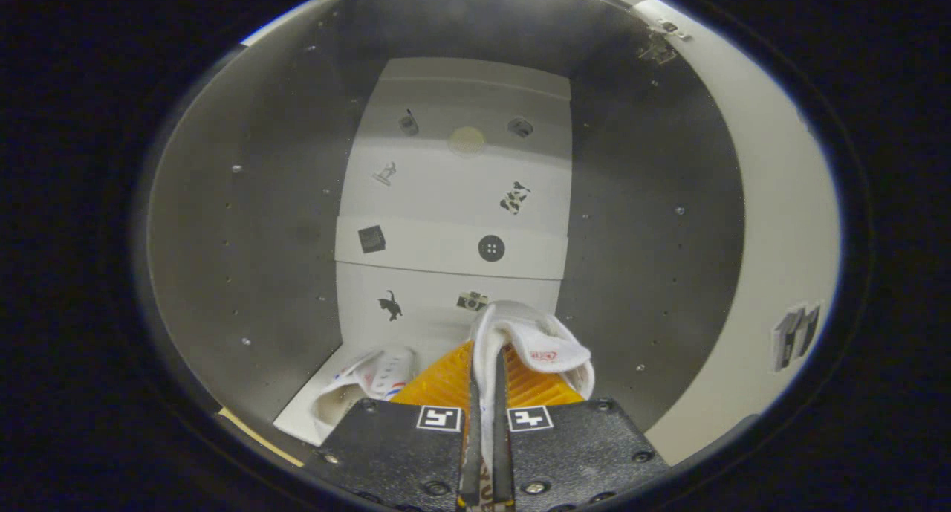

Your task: Open the shoe cabinet door, grab the shoes and put them into the shoe cabinet, then close the shoe cabinet door.

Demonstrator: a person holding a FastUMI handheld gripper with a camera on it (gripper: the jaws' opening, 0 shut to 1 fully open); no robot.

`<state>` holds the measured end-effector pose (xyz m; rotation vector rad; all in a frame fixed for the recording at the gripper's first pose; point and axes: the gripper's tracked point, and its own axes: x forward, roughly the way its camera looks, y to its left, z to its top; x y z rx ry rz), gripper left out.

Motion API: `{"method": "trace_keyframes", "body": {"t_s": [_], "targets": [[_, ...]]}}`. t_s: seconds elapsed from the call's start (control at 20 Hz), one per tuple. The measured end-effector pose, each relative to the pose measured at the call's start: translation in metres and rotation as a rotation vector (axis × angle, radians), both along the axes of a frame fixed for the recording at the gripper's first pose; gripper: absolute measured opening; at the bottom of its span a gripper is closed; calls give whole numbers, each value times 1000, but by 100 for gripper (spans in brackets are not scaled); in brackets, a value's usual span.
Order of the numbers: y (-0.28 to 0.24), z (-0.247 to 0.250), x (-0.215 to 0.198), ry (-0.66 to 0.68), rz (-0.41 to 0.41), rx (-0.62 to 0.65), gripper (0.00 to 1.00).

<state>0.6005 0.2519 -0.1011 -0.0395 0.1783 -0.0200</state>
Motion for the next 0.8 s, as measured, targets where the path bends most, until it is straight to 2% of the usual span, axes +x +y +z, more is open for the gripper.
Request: {"method": "trace_keyframes", "body": {"t_s": [0.15,0.25,0.55,0.8], "targets": [[-17,-22,36,55,-36,60,10],[-28,-38,48,84,-62,23,10],[-3,-66,62,142,11,45,11],[7,-75,61,183,52,47,24]]}}
